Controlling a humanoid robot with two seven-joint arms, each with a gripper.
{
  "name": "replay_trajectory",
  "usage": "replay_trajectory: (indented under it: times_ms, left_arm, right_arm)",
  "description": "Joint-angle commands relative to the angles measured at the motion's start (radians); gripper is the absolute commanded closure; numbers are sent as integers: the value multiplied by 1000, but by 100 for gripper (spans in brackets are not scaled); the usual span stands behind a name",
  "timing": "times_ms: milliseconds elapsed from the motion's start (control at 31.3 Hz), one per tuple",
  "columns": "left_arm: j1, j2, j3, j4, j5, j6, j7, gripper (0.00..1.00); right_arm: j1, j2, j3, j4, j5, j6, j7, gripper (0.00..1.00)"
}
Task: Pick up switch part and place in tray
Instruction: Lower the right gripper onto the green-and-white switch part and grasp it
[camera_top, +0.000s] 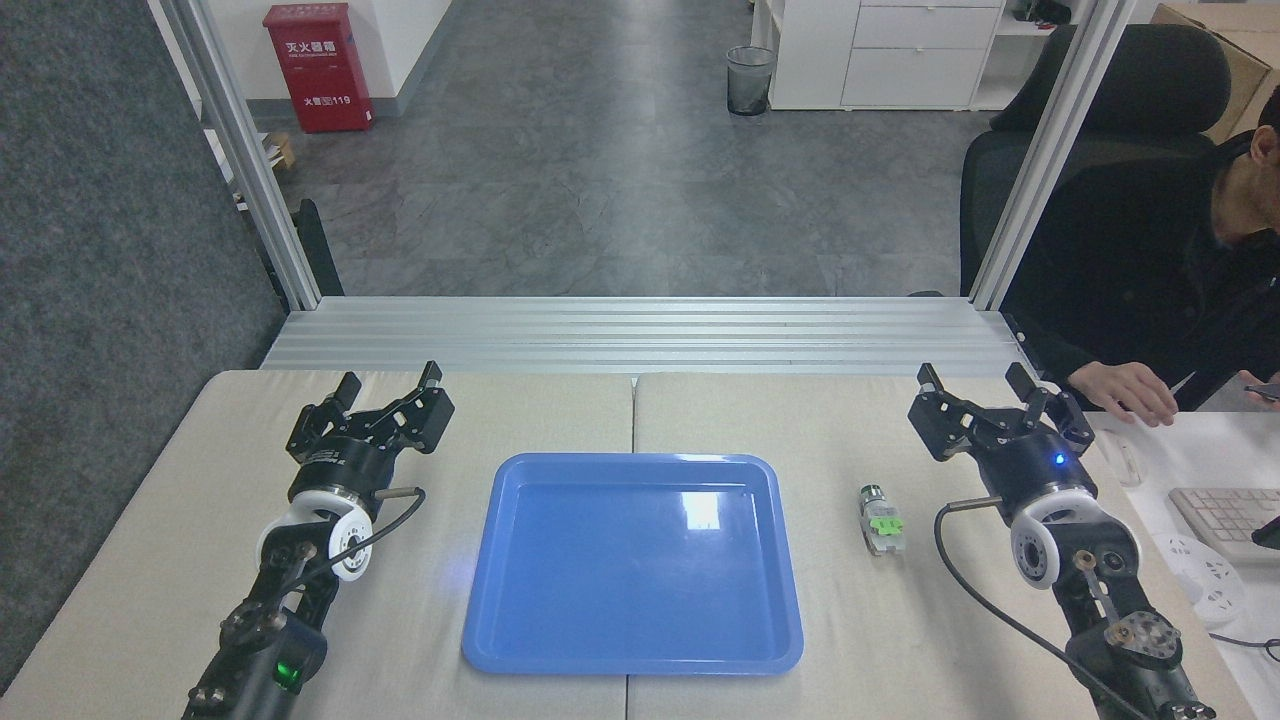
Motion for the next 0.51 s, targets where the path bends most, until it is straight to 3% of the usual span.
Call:
replay_trajectory:
  times_ms: [0,256,352,479]
  left_arm:
    - [1,0,-1,0,0,0,1,0]
    - [-1,0,0,0,0,0,1,0]
    - [-1,0,0,0,0,0,1,0]
    - [-1,0,0,0,0,0,1,0]
  right_arm:
    - [4,2,8,9,-1,-1,2,0]
    - [110,39,128,39,2,34,2,1]
    - [115,75,129,107,2,48,2,1]
    - [112,81,131,196,1,47,1,0]
